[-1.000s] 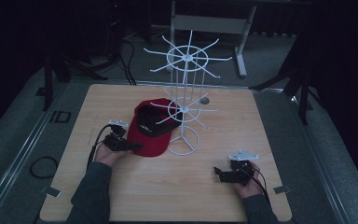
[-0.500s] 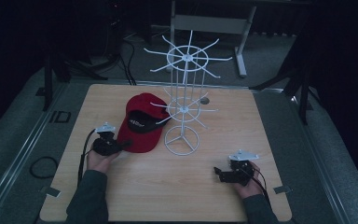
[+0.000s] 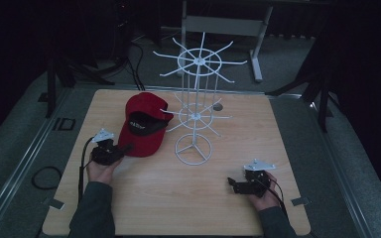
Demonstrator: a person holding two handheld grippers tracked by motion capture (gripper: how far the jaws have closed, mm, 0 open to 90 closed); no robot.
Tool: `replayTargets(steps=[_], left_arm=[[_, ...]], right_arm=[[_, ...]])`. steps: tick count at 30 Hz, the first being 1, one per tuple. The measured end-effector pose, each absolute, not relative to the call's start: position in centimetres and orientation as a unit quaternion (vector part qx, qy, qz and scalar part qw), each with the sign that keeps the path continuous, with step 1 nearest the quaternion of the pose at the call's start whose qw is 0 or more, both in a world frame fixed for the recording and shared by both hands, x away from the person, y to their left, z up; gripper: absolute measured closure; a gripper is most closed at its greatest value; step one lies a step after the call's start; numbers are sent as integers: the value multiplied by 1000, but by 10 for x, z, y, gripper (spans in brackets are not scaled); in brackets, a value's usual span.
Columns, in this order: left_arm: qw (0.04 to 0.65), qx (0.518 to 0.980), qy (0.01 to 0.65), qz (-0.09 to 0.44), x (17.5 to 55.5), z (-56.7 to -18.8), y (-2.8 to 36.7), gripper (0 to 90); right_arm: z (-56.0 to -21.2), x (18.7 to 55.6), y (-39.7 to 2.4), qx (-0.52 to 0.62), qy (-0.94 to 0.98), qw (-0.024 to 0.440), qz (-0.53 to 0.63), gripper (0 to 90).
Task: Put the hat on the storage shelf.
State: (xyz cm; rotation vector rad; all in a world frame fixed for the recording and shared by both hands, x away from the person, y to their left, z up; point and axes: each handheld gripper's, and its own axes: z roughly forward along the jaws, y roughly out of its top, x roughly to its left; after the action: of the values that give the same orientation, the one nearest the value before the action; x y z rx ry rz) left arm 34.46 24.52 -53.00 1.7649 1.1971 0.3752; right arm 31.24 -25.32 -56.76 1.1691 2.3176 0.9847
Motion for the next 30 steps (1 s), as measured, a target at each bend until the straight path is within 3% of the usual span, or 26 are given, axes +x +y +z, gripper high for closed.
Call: replayTargets(steps=[30], left_arm=[[507, 670, 497, 217, 330, -508, 257, 857]], right_arm=[[-568, 312, -253, 414, 821, 182, 349, 153]])
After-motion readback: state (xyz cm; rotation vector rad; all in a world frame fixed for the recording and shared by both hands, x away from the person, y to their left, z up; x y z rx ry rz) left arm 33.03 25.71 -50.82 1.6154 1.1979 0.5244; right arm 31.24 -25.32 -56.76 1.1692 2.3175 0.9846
